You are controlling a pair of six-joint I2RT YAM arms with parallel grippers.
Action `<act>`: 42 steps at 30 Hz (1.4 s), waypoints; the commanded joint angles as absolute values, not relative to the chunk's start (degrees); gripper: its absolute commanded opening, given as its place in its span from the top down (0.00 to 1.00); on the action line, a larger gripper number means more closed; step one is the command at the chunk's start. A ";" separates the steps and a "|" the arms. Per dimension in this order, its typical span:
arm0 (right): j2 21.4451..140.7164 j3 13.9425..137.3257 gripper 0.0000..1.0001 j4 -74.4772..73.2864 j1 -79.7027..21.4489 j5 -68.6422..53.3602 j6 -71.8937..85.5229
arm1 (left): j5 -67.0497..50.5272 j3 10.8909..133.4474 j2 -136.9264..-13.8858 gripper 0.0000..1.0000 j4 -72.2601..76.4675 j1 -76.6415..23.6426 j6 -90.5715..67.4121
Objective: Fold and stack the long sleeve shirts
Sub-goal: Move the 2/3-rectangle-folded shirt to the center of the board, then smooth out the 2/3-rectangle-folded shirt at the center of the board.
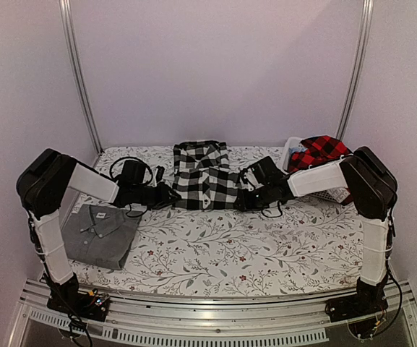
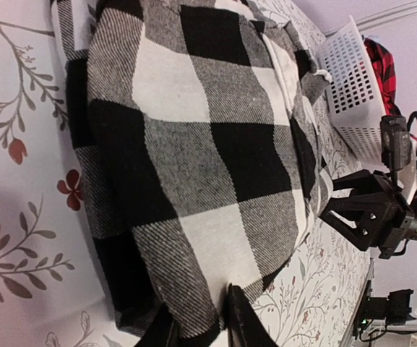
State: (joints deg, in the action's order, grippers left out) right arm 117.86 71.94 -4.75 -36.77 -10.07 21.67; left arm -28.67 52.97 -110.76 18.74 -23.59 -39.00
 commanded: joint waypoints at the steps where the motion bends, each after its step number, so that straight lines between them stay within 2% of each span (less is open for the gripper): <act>1: 119.24 74.38 0.68 -3.78 -37.26 -10.63 21.75 | -28.19 53.90 -111.47 0.87 16.03 -25.00 -40.24; 5: 119.36 75.33 0.86 -4.70 -37.69 -10.55 21.32 | -27.57 53.70 -111.09 1.00 13.64 -25.37 -41.02; 8: 119.21 76.10 0.99 -6.82 -38.32 -10.27 20.71 | -27.59 53.58 -110.53 1.00 12.39 -25.81 -41.28; 9: 118.99 76.06 1.00 -7.73 -38.65 -10.07 20.54 | -27.65 53.61 -110.23 1.00 11.80 -26.09 -41.32; 17: 113.25 68.82 1.00 -12.06 -41.88 -10.15 20.85 | -27.49 50.39 -104.75 1.00 4.74 -30.01 -41.44; 25: 102.36 55.15 1.00 -13.50 -48.85 -10.31 27.27 | -25.39 38.20 -93.11 1.00 0.61 -37.60 -45.45; 27: 99.10 52.35 1.00 -13.64 -50.19 -10.70 29.40 | -24.54 35.95 -89.89 0.98 0.19 -39.67 -47.11; 29: 97.09 50.36 1.00 -13.71 -50.98 -11.22 30.92 | -23.78 34.37 -87.77 0.91 -1.59 -41.58 -48.25; 30: 96.45 49.69 0.95 -13.99 -51.13 -11.31 31.40 | -23.35 33.51 -86.93 0.84 -1.81 -41.99 -48.63; 33: 94.78 49.46 0.80 -15.84 -51.20 -9.56 31.68 | -21.66 32.03 -84.19 0.72 -2.52 -42.18 -48.73; 38: 92.01 52.36 0.46 -18.89 -50.92 -6.80 29.92 | -18.74 35.29 -80.66 0.57 -7.87 -41.24 -44.86; 42: 90.22 53.94 0.34 -18.45 -47.66 -7.11 28.62 | -17.29 38.41 -78.99 0.51 -9.95 -38.27 -41.85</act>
State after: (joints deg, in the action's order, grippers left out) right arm 93.41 51.35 -17.96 -50.57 -8.43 29.80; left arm -20.03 34.85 -81.21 -7.03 -40.99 -45.60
